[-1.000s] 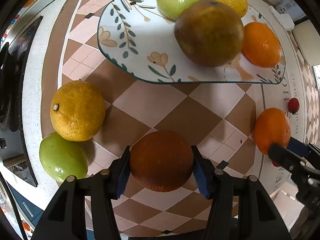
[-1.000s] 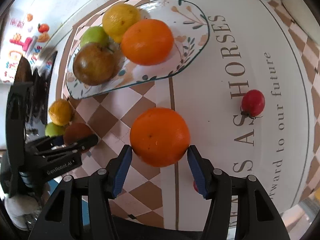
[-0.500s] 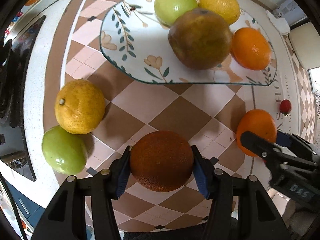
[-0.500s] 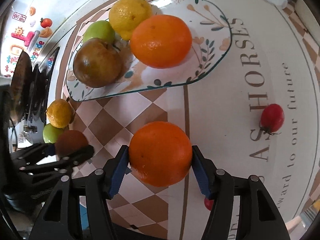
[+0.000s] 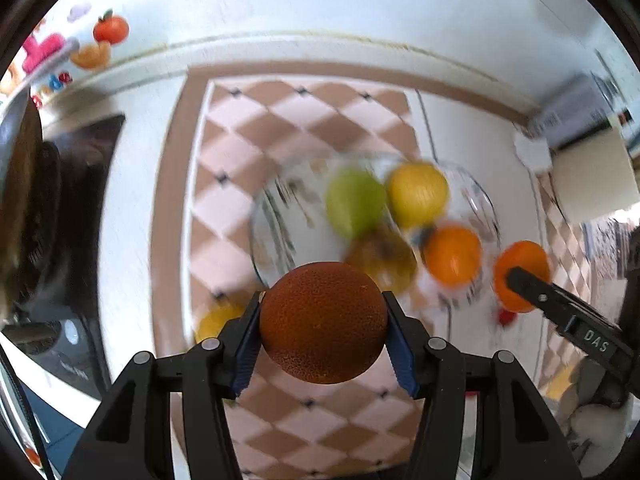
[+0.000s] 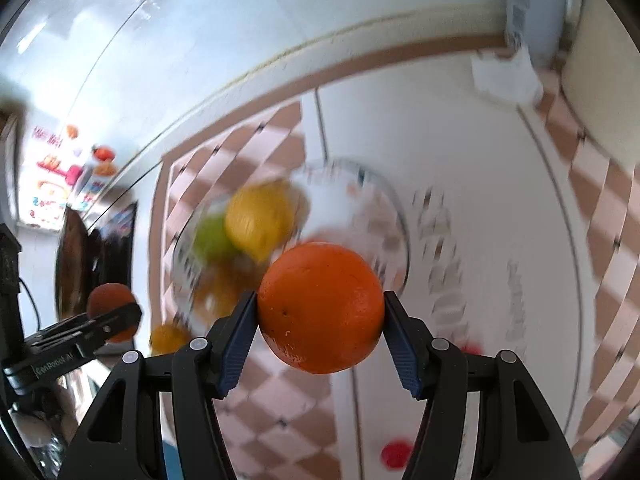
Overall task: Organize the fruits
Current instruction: 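Carry both oranges onto the floral plate and release them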
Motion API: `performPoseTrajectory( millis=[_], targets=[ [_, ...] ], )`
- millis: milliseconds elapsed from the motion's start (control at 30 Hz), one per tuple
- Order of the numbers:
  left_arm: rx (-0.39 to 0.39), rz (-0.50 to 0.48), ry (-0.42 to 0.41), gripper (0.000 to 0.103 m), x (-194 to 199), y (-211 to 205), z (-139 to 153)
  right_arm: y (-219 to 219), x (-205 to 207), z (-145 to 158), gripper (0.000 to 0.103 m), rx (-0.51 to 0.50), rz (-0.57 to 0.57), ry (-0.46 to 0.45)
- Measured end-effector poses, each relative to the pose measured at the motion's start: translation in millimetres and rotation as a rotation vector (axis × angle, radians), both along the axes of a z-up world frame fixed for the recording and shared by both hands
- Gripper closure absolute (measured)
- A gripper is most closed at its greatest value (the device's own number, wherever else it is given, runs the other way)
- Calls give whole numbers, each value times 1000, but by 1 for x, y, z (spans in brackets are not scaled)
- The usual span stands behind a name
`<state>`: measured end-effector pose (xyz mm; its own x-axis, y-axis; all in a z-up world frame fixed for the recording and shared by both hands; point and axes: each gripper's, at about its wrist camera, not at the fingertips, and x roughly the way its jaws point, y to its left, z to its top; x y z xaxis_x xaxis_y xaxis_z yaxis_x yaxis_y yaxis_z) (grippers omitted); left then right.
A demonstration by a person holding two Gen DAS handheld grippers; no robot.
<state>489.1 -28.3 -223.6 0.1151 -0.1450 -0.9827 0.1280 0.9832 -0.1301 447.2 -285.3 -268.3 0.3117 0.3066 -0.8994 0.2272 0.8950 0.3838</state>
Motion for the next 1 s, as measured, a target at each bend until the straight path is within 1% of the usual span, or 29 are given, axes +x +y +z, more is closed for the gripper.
performPoseTrajectory(
  millis=[67, 133, 267, 333, 467, 667, 700, 733, 767, 800, 833, 900, 933, 967, 1000],
  targets=[
    [28, 9, 14, 50, 23, 5, -9, -4, 21, -2, 39, -17, -4, 7],
    [42, 14, 43, 50, 42, 6, -29, -10, 41, -7, 39, -25, -4, 22],
    [22, 39, 153, 50, 71, 6, -69, -10, 66, -22, 39, -39, 14, 62],
    [20, 53, 191, 50, 77, 7, -81, -5, 76, -30, 39, -54, 32, 86],
    [23, 57, 249, 50, 80, 6, -98, -2, 87, -43, 39, -59, 52, 128],
    [23, 56, 267, 49, 80, 7, -103, -6, 89, -54, 38, -38, 23, 178],
    [21, 58, 262, 45, 80, 9, -102, -7, 89, -56, 38, -35, 21, 187],
    [22, 60, 254, 36, 81, 10, -101, -9, 88, -57, 36, -26, 17, 186],
    [22, 61, 248, 31, 83, 11, -99, -10, 87, -56, 31, -19, 15, 179],
    [20, 63, 242, 21, 84, 11, -98, -10, 86, -55, 28, -19, 15, 176],
    [20, 64, 236, 16, 85, 12, -96, -10, 85, -52, 26, -22, 15, 170],
    [23, 66, 224, 15, 86, 16, -91, -9, 84, -47, 22, -30, 18, 158],
    [25, 63, 216, 15, 85, 17, -87, -8, 83, -43, 14, -41, 22, 154],
    [27, 60, 207, 15, 83, 18, -84, -7, 81, -39, 11, -56, 25, 148],
    [34, 54, 191, 15, 82, 19, -79, -6, 80, -36, 11, -68, 26, 142]
  ],
)
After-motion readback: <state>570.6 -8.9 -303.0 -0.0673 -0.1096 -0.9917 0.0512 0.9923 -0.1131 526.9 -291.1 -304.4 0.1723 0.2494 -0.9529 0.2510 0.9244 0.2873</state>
